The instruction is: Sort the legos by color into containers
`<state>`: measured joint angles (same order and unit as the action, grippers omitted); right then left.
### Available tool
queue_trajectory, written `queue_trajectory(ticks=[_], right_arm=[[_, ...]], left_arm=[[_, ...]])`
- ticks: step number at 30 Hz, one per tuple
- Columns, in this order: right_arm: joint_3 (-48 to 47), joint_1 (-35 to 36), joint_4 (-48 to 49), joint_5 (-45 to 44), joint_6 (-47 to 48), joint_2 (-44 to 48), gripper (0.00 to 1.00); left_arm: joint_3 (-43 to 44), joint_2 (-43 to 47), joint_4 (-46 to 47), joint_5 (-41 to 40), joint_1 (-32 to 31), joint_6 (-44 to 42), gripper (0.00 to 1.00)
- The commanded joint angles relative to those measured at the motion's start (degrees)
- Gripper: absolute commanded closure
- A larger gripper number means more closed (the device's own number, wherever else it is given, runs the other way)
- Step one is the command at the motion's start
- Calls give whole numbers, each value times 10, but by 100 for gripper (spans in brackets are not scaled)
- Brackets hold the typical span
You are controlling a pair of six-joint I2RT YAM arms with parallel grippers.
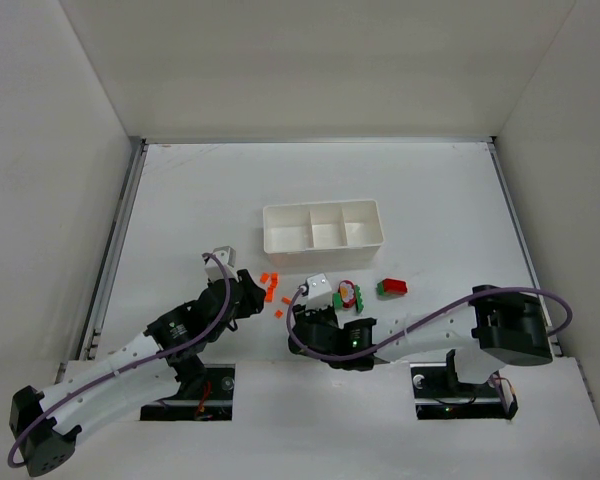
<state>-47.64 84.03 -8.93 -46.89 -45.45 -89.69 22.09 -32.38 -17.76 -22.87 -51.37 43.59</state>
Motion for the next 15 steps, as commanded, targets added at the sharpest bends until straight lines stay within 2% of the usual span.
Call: queue_trajectory(ticks=[1, 6, 15], right_arm=[[-14, -1, -23, -9, -22, -14, 50], [-24, 1, -59, -45, -31, -4, 43], [-35, 15, -79, -75, -38, 17, 40]], left_arm=[[-3, 6, 16, 0, -1, 6, 59], [-3, 11, 16, 0, 0, 6, 59], [-6, 13, 16, 0, 1, 7, 58]])
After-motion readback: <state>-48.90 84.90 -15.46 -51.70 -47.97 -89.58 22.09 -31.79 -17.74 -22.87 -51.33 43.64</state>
